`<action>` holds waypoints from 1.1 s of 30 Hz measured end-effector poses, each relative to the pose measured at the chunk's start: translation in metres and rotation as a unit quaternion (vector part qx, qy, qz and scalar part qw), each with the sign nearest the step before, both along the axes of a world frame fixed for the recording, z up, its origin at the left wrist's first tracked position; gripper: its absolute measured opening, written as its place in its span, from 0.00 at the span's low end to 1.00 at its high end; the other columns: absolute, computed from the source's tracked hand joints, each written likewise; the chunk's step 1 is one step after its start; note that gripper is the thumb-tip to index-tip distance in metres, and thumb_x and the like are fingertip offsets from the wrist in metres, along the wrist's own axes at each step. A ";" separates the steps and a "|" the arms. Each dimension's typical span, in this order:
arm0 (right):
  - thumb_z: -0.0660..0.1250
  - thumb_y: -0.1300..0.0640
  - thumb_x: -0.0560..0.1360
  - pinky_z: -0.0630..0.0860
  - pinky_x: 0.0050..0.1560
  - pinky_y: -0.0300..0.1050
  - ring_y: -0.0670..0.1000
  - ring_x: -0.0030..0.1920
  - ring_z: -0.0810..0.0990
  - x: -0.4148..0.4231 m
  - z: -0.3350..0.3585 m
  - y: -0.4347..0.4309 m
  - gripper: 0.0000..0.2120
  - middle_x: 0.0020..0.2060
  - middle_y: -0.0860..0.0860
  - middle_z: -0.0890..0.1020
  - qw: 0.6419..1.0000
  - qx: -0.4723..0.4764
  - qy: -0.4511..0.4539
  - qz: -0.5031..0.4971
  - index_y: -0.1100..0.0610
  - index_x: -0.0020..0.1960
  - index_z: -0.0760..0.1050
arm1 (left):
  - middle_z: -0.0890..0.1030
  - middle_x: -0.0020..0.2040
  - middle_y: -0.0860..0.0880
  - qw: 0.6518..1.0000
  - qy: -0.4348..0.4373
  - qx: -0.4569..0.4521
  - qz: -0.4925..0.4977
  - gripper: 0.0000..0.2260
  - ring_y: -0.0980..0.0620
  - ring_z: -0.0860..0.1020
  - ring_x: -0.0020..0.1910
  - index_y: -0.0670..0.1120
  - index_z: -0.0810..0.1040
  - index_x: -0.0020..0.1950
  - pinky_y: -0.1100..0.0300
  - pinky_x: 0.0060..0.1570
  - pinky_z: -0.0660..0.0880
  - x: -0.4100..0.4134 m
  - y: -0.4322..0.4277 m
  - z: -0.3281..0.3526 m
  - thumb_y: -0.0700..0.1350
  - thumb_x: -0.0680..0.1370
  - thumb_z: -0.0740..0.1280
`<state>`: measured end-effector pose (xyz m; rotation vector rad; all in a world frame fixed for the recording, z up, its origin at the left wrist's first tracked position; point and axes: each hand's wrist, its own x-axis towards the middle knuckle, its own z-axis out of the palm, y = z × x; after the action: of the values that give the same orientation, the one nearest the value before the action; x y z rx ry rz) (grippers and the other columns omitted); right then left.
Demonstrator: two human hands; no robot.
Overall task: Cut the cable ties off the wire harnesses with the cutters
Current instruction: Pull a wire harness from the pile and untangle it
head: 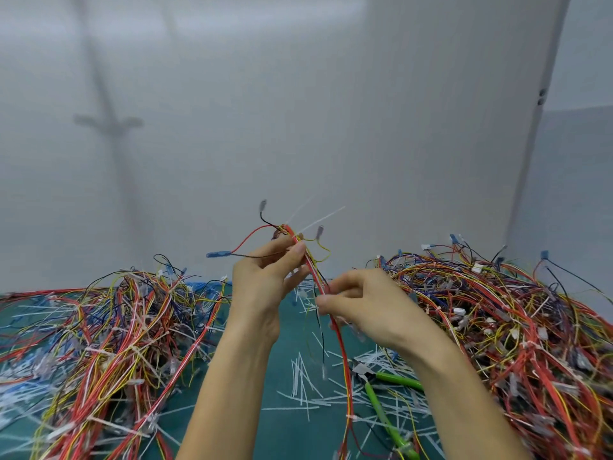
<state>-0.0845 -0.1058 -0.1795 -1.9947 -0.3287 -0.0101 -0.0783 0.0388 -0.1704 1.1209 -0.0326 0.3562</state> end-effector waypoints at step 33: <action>0.64 0.59 0.80 0.82 0.50 0.50 0.50 0.36 0.84 -0.018 0.013 0.000 0.09 0.41 0.53 0.87 0.994 0.052 0.072 0.070 0.61 0.50 0.82 | 0.85 0.35 0.53 0.997 -0.003 -0.069 -0.035 0.16 0.54 0.85 0.37 0.42 0.73 0.66 0.65 0.35 0.79 0.010 0.025 -0.004 0.37 0.78 0.67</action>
<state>-0.1026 -0.1055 -0.1661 -1.8534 -0.3671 0.2008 -0.0687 0.0635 -0.1745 0.9803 -0.0511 0.2949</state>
